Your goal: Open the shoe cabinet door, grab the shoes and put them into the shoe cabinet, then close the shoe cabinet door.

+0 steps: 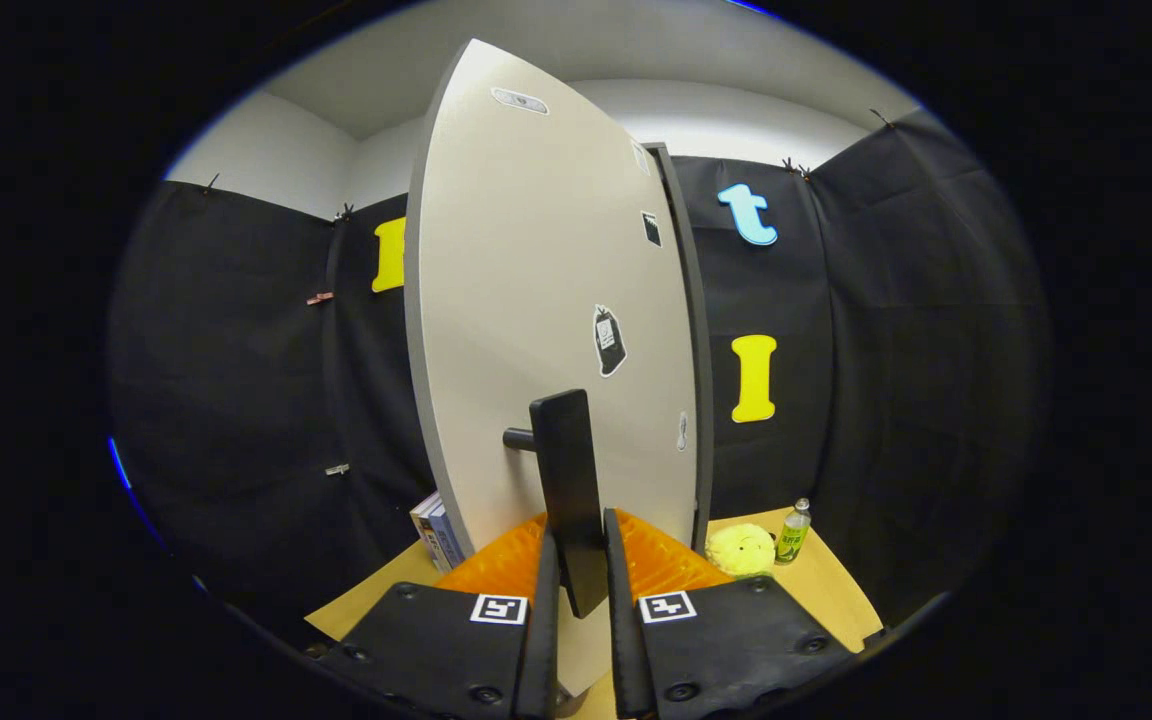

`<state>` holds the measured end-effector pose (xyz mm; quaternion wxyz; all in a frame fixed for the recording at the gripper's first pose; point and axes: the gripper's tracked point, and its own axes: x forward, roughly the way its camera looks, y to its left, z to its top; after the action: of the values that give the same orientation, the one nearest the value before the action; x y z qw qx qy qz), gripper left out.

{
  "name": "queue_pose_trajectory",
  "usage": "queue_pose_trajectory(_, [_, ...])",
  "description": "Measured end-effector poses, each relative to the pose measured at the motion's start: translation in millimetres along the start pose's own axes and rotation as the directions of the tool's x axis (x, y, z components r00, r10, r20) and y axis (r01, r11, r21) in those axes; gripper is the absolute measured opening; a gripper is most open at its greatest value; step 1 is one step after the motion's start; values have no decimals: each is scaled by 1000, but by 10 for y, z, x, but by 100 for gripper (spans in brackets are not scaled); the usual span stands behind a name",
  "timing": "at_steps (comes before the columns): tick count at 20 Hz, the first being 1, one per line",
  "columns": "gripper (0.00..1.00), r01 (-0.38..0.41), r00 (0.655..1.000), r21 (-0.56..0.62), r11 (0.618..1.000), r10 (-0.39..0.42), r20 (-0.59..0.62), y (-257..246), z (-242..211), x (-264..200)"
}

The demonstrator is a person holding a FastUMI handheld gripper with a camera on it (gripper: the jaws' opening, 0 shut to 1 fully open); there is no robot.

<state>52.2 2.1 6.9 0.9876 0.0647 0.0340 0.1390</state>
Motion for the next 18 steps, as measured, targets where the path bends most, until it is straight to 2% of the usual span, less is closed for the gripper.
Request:
queue_pose_trajectory(9, [25, 87, 996, -45, 995, -87, 4, -571, 70, -177])
queue_pose_trajectory(11, [21, 96, 995, -37, 995, -96, 6, -716, 96, -232])
queue_pose_trajectory(18, [21, 127, 991, -44, 991, -125, 36, -1022, 220, -343])
